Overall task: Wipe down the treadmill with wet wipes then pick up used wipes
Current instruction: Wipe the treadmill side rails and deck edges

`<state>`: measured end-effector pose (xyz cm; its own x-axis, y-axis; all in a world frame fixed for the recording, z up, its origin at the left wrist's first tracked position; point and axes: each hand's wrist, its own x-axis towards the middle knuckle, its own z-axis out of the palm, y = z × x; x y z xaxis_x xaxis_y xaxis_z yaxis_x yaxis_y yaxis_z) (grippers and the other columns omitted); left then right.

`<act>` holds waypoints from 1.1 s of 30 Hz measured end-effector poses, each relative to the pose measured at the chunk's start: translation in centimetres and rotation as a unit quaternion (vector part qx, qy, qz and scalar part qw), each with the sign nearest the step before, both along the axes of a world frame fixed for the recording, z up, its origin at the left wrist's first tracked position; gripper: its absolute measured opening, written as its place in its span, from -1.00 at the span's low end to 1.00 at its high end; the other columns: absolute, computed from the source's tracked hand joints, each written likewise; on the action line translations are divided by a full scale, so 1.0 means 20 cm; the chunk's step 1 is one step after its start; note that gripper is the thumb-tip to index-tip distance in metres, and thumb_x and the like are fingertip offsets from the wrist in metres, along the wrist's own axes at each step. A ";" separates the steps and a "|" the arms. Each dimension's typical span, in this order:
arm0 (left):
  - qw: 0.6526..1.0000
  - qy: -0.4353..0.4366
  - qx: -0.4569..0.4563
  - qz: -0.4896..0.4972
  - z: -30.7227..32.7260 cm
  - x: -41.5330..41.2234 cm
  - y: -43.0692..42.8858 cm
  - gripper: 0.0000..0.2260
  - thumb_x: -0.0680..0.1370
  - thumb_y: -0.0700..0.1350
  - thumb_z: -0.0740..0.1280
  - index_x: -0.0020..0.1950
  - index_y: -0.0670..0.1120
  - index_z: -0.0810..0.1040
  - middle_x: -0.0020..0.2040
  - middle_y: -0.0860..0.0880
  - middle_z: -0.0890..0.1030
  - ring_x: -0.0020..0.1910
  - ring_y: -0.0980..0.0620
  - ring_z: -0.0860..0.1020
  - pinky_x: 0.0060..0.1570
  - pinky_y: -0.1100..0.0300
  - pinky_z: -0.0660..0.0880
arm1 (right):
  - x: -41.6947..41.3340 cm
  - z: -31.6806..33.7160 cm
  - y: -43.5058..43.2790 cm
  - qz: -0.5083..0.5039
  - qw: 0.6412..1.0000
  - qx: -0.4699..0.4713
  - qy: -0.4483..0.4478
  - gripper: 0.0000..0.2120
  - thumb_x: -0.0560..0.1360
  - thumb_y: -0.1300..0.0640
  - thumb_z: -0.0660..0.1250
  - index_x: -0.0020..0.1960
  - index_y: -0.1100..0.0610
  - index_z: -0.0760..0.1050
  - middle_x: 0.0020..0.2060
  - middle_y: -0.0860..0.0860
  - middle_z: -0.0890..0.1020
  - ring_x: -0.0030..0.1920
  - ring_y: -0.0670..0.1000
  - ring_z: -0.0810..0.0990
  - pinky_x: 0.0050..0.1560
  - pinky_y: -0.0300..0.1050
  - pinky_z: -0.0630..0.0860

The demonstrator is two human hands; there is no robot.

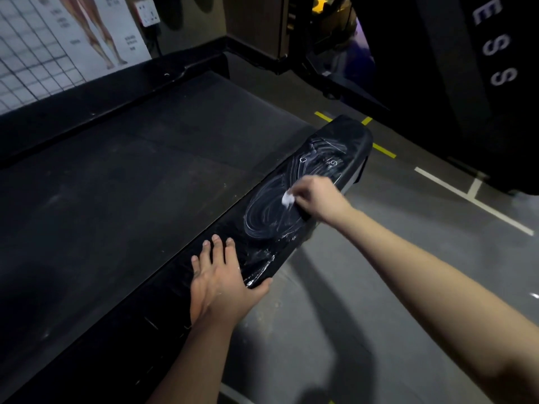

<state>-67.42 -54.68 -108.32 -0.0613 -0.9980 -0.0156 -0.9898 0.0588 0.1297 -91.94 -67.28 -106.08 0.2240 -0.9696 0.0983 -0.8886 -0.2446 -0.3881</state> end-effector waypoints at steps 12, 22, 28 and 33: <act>1.000 0.012 0.001 -0.007 -0.02 0.00 -0.01 0.04 0.25 0.53 0.24 0.48 -0.20 0.46 0.48 -0.27 0.46 0.48 -0.29 0.41 0.40 -0.28 0.40 | 0.22 -0.03 0.40 0.130 0.991 0.013 -0.034 -0.84 0.44 0.21 0.42 -0.01 0.08 0.71 -0.11 -0.04 0.63 -0.04 0.02 0.59 0.00 -0.16 0.52; 1.000 0.006 -0.002 -0.007 0.00 0.01 0.01 0.06 0.28 0.55 0.33 0.54 -0.18 0.41 0.53 -0.24 0.41 0.54 -0.25 0.35 0.45 -0.24 0.37 | -0.17 -0.06 -0.12 -0.254 0.965 -0.031 -0.051 -0.86 0.48 0.20 0.43 -0.02 0.13 0.74 -0.13 0.13 0.69 -0.06 0.17 0.62 -0.11 -0.16 0.41; 1.000 0.008 0.001 -0.006 -0.02 0.01 0.00 0.05 0.25 0.55 0.31 0.49 -0.19 0.47 0.49 -0.24 0.46 0.49 -0.26 0.41 0.37 -0.26 0.45 | 0.08 -0.02 0.15 -0.053 0.998 -0.026 -0.027 -0.92 0.45 0.19 0.48 -0.10 0.19 0.71 -0.23 0.10 0.61 -0.15 0.16 0.56 -0.06 -0.14 0.36; 1.000 0.004 -0.004 -0.012 -0.05 0.01 -0.01 0.04 0.22 0.54 0.33 0.44 -0.20 0.52 0.44 -0.25 0.51 0.44 -0.27 0.48 0.34 -0.26 0.47 | -0.10 0.08 -0.06 -0.125 0.988 -0.037 -0.085 -0.85 0.48 0.10 0.51 -0.04 0.17 0.72 -0.14 0.11 0.71 -0.13 0.04 0.61 -0.08 -0.17 0.43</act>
